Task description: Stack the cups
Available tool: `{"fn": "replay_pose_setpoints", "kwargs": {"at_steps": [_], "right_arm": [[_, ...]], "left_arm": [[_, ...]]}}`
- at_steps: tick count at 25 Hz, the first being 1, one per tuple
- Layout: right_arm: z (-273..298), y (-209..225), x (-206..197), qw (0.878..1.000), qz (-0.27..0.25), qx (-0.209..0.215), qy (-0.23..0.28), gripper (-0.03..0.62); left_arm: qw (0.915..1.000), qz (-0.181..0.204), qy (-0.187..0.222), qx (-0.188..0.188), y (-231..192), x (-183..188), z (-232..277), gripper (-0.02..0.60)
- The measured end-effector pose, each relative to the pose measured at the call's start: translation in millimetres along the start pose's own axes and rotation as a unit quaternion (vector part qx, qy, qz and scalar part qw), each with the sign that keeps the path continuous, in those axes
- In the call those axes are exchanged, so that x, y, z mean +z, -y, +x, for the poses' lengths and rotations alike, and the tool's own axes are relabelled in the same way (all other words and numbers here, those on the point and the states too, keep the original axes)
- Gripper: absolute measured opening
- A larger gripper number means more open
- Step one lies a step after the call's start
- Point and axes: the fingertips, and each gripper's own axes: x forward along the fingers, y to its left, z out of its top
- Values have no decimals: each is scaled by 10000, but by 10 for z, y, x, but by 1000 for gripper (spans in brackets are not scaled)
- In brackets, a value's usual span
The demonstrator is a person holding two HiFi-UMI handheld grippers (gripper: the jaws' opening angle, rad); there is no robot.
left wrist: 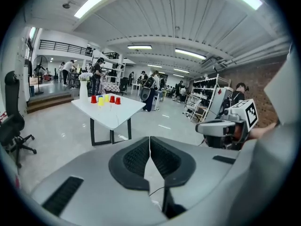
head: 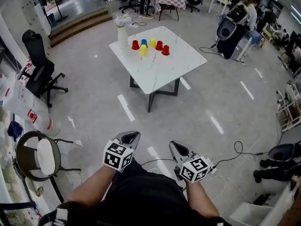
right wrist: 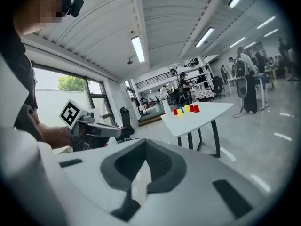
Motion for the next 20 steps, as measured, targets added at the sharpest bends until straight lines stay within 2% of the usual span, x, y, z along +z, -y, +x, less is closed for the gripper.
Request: {"fn": "replay_pose_setpoints", "kwargs": {"at_steps": [6,11,20], "right_arm": [[66,49,-163,9997,187,19,-141,2],[273,92,-91,9992,317,94,-204,2],[864,367,269,9992,229,-82,-313,2]], "left_arm": [[9999,28,-126,85,-9,-107,-41,9],[9993,-213,-246,174,-221,-130,-7,9],[9998,-112,-160,-63,-729,292,447,9]]}}
